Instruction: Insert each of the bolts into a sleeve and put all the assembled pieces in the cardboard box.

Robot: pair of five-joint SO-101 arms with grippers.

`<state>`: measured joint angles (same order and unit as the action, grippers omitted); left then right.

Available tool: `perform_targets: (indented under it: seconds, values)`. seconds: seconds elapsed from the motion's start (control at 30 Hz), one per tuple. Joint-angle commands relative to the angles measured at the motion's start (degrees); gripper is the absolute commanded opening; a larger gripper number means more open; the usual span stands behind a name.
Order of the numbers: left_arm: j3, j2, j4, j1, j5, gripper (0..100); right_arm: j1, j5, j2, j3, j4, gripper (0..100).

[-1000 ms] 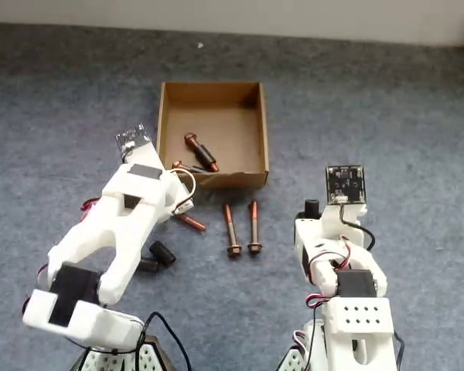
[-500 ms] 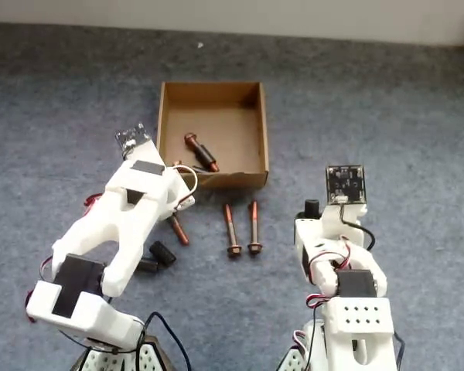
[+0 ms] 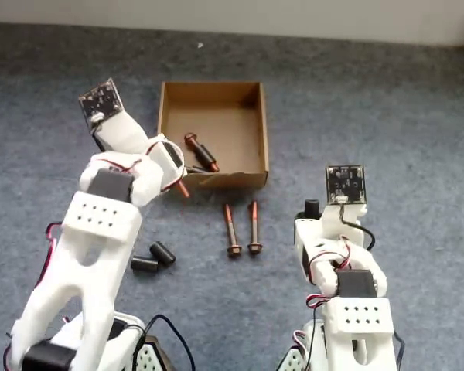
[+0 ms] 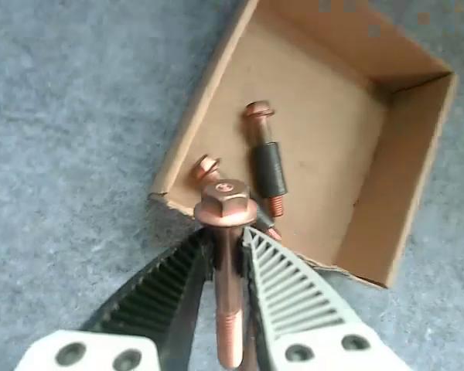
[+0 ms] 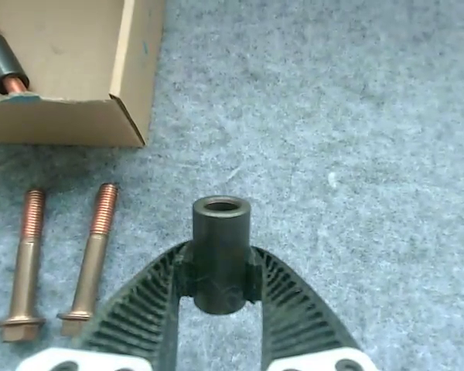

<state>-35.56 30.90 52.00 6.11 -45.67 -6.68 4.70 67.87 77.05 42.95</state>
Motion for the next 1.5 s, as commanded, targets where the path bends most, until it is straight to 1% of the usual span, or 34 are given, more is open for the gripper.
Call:
perform_targets:
  seconds: [0.0, 0.13, 0.23, 0.3, 0.37, 0.5, 0.67, 0.77, 0.83, 0.93, 1.0, 1.23, 1.33, 1.47]
  values:
    - [-1.1, 7.96, -0.09, 1.27, 2.2, 1, 0.31, -0.26, 1.45, -1.01, 0.4, 0.5]
    - [-7.96, 16.66, -2.37, 4.09, 2.64, 0, 0.22, -0.26, 4.09, -1.36, 5.32, 0.5]
    - [-15.08, 24.66, -6.86, 5.93, 5.71, 0, 0.22, -0.26, 11.38, -1.19, 5.49, 0.5]
    - [-19.91, 30.02, -10.2, 5.93, 6.33, 0, -0.22, -0.18, 16.75, -1.1, 6.37, 0.5]
    - [-23.96, 35.21, -12.22, 5.76, 6.42, 0, -1.8, -0.18, 21.49, -1.1, 9.36, 0.5]
    - [-28.44, 44.18, -12.57, 6.11, 8.53, 0, -6.02, -0.18, 29.67, -1.1, 14.9, 0.5]
    - [-32.57, 55.25, -12.66, 6.11, 8.79, 0, -12.0, -0.18, 36.7, -0.48, 18.77, 0.5]
    - [-34.95, 62.02, -12.66, 6.55, 8.88, 0, -16.84, 2.11, 37.41, 1.45, 18.86, 0.5]
    - [-36.7, 66.42, -12.57, 7.87, 10.99, 0, -19.91, 4.13, 37.32, 2.15, 18.86, 0.5]
    - [-39.6, 72.75, -12.66, 10.24, 13.54, 0, -22.9, 4.4, 37.32, 2.68, 18.86, 0.5]
    - [-39.6, 74.59, -12.66, 11.12, 13.63, 0, -25.19, 4.57, 37.32, 2.68, 18.95, 0.5]
    - [-39.43, 73.36, -12.66, 11.82, 13.63, 0, -32.75, 4.66, 37.32, 2.77, 18.95, 0.5]
    - [-38.81, 73.36, -12.48, 14.55, 13.63, 0, -34.77, 5.36, 37.32, 2.77, 18.95, 0.5]
    - [-37.58, 73.36, -12.48, 18.15, 13.63, 0, -37.41, 9.32, 37.32, 4.26, 18.86, 0.5]
